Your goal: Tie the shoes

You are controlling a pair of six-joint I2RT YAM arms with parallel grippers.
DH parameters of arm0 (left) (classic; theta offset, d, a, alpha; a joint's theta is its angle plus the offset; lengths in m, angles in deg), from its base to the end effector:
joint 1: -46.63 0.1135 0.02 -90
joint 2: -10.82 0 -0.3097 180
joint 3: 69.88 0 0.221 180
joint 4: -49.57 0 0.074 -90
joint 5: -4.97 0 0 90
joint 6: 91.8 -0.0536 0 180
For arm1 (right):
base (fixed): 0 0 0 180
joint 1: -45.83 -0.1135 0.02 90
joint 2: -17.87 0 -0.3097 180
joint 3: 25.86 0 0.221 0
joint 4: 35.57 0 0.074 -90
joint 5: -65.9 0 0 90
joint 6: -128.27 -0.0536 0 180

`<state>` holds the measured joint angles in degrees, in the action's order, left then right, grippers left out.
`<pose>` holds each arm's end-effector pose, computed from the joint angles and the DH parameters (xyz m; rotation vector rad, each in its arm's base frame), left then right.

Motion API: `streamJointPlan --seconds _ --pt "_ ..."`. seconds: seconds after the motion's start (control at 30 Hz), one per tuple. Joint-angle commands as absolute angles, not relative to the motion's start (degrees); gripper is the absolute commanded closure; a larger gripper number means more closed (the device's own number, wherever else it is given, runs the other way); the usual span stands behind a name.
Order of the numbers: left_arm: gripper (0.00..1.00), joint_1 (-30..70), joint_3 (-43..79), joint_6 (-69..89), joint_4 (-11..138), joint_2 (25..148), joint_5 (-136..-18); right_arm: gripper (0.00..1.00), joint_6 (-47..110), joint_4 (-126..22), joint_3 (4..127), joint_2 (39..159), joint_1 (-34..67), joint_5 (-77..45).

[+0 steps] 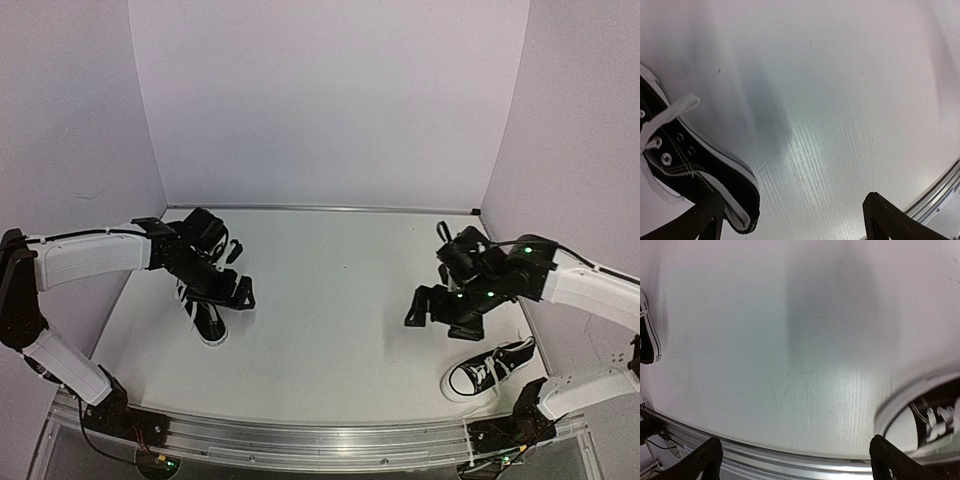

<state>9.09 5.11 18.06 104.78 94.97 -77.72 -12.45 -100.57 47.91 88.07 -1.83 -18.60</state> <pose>0.2033 -0.1648 0.2718 0.4661 2.7344 -0.4584 0.1286 0.1488 0.3068 0.0408 2.8189 0.6318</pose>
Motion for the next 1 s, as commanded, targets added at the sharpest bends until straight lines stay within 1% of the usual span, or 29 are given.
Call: streamJointPlan --seconds 0.0,0.1,0.17,0.23,0.3,0.4,0.5,0.6,0.7,0.8,0.87,0.97 --pt "0.00 8.5 9.2 18.7 101.5 98.7 -78.1 0.02 -28.8 -122.0 45.3 75.3 -2.0 -25.3" --pt "0.00 7.4 9.6 19.3 99.7 99.7 -76.9 0.02 -36.5 -126.7 45.0 68.3 -2.1 -29.6" --pt "0.00 6.9 10.1 19.3 99.0 100.1 -76.7 0.02 -39.6 -126.4 44.2 67.0 -2.1 -31.0" --pt "0.00 6.7 11.0 19.0 99.4 100.4 -77.2 0.02 -41.6 -124.9 42.6 69.6 -2.0 -31.7" --pt "0.00 6.5 11.6 18.6 99.4 100.4 -78.0 0.02 -45.9 -124.1 42.3 74.6 -2.1 -33.2" --pt "0.00 6.5 12.1 18.8 98.5 100.4 -78.2 0.02 -55.1 -123.5 44.3 81.7 -2.1 -34.6" --pt "0.00 6.3 13.6 18.9 98.2 101.3 -77.6 0.02 -63.1 -126.0 46.4 87.5 -2.1 -35.8" --pt "0.00 6.1 14.6 18.8 98.3 101.1 -78.3 0.06 -69.9 -128.5 45.4 89.1 -2.1 -38.6" --pt "0.00 6.1 14.4 18.7 97.4 100.0 -78.8 0.14 -77.3 -126.6 40.0 85.4 -2.1 -37.5" --pt "0.00 6.1 14.4 18.2 97.3 100.0 -78.6 0.18 -80.7 -123.9 34.3 80.8 -2.0 -36.7" --pt "0.00 6.1 14.8 17.5 97.8 100.2 -78.1 0.20 -81.9 -123.5 32.7 78.7 -2.1 -37.1" --pt "0.00 6.1 15.2 16.2 97.9 100.2 -77.2 0.26 -82.4 -122.7 33.2 78.8 -2.0 -39.7"
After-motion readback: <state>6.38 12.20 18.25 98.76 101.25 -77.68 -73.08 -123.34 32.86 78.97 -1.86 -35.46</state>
